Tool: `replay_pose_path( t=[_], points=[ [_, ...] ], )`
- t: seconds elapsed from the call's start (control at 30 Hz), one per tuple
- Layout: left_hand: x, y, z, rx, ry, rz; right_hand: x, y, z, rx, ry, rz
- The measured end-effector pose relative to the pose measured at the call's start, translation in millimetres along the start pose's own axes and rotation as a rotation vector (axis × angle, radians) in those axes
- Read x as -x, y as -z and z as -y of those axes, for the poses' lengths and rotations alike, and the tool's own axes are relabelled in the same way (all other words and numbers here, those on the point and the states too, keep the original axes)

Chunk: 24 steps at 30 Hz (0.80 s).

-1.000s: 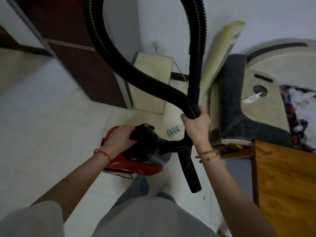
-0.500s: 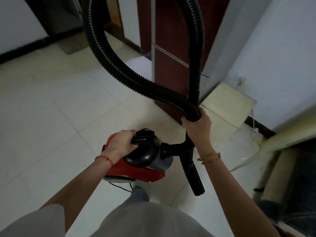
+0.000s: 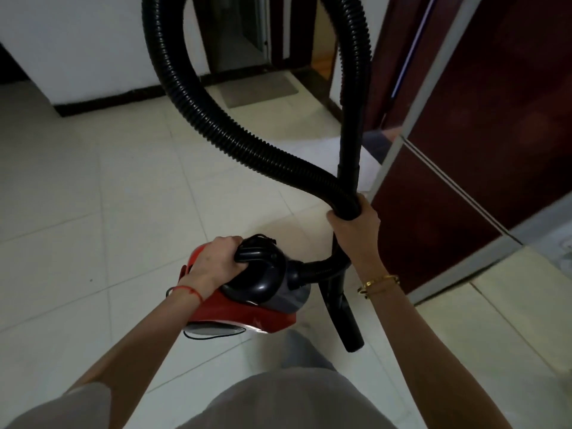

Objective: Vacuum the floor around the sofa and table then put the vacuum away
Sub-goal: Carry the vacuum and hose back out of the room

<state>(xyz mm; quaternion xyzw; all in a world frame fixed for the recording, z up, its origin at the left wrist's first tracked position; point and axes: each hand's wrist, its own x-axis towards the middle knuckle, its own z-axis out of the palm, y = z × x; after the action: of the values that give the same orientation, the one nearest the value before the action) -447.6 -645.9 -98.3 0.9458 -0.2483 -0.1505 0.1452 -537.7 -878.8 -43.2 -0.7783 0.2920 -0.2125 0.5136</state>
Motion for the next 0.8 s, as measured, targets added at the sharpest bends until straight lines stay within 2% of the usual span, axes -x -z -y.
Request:
replay_pose_path(
  t=[0.3,0.8],
  points=[
    [-107.9,49.8,86.5,0.043,0.185,-0.017,-131.3,-133.8,47.0,-0.019,0.018,0.188],
    [-292.4,171.5,233.2,0.109,0.428,-0.170,-340.1,-361.8,160.5,-0.089,0.120,0.440]
  ],
)
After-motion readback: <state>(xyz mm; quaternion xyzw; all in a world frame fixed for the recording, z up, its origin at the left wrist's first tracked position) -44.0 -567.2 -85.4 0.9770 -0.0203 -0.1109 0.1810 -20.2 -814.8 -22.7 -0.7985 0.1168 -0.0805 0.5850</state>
